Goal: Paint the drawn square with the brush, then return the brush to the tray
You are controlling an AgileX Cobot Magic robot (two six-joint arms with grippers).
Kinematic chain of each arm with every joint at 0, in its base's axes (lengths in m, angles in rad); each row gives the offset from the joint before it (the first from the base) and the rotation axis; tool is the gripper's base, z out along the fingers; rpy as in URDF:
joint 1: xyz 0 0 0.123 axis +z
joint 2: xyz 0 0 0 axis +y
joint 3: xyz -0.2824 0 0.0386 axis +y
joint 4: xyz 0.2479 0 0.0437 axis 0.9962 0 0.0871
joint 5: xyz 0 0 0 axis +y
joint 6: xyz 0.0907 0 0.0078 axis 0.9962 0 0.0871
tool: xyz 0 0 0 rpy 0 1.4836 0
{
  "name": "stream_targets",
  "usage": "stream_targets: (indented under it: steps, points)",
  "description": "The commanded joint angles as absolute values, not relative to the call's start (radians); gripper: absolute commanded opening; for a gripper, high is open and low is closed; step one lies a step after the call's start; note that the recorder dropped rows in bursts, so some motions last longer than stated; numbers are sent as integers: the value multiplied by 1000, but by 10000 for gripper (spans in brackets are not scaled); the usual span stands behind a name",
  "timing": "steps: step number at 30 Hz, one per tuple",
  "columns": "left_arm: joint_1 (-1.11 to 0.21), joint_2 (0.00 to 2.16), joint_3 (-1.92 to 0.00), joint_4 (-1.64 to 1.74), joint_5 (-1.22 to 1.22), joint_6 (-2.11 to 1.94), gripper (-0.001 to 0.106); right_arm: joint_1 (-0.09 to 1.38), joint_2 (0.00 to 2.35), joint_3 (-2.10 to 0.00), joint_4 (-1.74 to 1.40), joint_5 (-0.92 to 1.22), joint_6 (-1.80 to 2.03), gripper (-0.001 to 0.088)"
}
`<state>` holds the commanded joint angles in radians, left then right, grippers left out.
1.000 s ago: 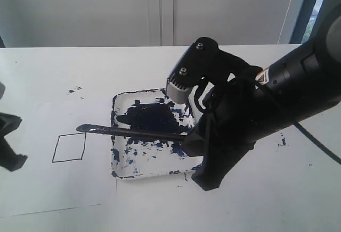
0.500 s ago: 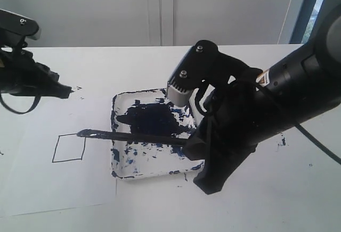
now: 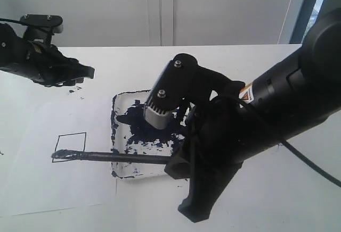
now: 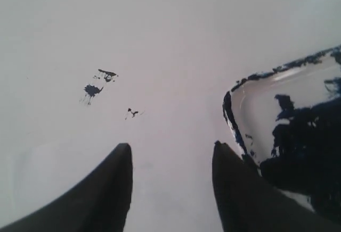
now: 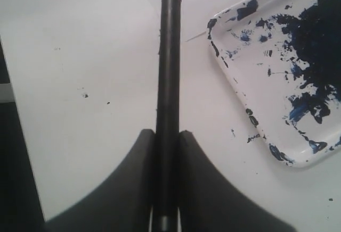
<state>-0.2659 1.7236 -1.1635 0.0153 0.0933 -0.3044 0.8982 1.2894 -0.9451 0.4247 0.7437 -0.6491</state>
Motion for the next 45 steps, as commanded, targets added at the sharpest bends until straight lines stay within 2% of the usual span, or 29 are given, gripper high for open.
stream_targets:
  steps: [5,17,23,32,38,45]
  points:
    - [-222,1767,-1190,24,130,-332,522,898,1310,-943,425,735,-623,0]
    - [-222,1843,-1188,95,38,-287,522,901,1356,-941,437,703,-623,0]
    - [-220,1845,-1188,97,77,-210,522,949,1391,-941,439,649,-623,0]
    - [-112,1857,-1188,94,191,-293,522,999,1421,-942,433,567,-571,0]
    - [-117,1863,-1188,100,179,-228,614,999,1421,-942,433,519,-571,0]
    - [-133,1909,-1188,101,150,-228,618,999,1427,-942,433,501,-527,0]
